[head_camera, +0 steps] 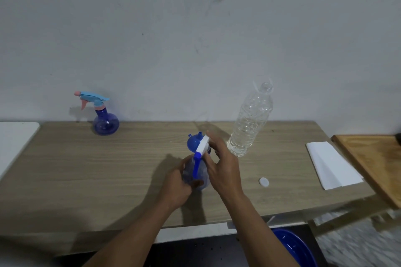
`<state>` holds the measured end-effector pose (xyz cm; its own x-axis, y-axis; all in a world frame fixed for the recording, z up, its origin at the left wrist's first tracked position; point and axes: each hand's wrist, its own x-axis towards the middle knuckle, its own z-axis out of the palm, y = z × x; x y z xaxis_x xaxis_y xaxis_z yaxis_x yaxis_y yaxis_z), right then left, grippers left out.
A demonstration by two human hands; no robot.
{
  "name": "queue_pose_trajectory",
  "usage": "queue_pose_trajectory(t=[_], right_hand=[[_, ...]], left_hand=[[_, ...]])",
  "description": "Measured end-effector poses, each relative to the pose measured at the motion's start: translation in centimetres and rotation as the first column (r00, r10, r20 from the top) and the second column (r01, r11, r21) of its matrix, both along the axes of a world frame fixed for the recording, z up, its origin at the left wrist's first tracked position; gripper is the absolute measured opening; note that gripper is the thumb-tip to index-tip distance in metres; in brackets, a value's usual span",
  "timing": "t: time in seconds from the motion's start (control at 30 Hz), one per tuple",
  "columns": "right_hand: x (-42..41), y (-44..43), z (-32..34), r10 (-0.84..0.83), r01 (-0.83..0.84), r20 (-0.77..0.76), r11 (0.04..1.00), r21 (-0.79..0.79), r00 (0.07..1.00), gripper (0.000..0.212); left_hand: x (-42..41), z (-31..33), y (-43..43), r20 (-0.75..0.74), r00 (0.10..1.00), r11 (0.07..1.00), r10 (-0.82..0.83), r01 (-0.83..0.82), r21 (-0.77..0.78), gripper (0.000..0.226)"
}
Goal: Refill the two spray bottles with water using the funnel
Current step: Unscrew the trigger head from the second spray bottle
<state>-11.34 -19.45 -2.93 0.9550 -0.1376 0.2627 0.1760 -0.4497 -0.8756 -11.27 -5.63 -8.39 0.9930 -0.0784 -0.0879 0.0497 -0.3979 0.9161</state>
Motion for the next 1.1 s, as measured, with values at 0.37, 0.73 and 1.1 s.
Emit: queue_pose_trajectory(t=[0.37, 0.73, 1.1], right_hand=[[1.3, 0.2, 8.6, -0.138, 0.156, 0.199, 0.985, -0.080, 0.970, 0.047], [2.1, -1.9, 10.1, -0.379, 0.356, 0.102, 0.916, 0.185, 0.920, 0.039], [2.6, -3.5, 9.1, -0.305, 0.286, -0.033, 0.921, -0.266, 0.952, 0.038]], left_hand=[[0.8, -0.5, 1.3, -0.013, 1.000, 0.985, 0.010, -0.012, -0.174, 0.066], [1.2, -1.5, 4.2, 0.077, 0.997, 0.991, 0.031, -0.021, -0.136, 0.074], [0.9, -0.8, 3.7, 0.095, 0.994, 0.990, 0.049, -0.036, -0.138, 0.090]])
